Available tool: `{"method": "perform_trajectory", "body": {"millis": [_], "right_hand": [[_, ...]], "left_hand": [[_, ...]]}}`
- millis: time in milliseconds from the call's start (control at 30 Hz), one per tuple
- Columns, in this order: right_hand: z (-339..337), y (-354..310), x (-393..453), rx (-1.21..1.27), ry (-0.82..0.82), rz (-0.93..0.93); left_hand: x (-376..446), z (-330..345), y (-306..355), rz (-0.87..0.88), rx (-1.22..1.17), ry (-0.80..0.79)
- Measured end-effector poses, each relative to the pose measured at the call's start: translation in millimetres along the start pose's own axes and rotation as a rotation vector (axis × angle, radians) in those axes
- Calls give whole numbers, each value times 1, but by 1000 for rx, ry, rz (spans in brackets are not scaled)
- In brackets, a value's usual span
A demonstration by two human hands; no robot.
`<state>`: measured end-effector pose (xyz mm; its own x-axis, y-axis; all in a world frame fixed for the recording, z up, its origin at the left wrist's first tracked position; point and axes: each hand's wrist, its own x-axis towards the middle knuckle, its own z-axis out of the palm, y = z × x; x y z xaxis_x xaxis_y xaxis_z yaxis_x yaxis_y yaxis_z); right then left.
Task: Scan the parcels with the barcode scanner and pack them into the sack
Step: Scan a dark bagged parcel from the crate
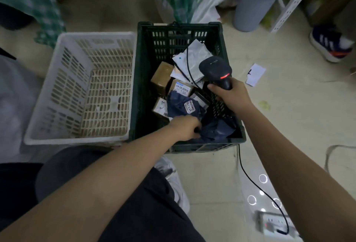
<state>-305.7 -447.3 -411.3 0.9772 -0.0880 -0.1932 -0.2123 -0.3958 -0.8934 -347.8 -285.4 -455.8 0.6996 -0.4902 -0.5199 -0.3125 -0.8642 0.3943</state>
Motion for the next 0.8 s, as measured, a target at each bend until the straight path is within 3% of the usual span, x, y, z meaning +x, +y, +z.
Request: {"method": "perform_trajectory", "body": {"millis": [267,500,800], "right_hand": [[-9,-43,3,169,98,-122],[1,-116,0,297,57,-251],[64,-195,-9,475,-40,-308]], "left_hand": [[-52,-78,-48,-141,-85,414],[-123,-177,-69,-195,-406,822],[-186,-230,-91,-207,-608,1296]]}}
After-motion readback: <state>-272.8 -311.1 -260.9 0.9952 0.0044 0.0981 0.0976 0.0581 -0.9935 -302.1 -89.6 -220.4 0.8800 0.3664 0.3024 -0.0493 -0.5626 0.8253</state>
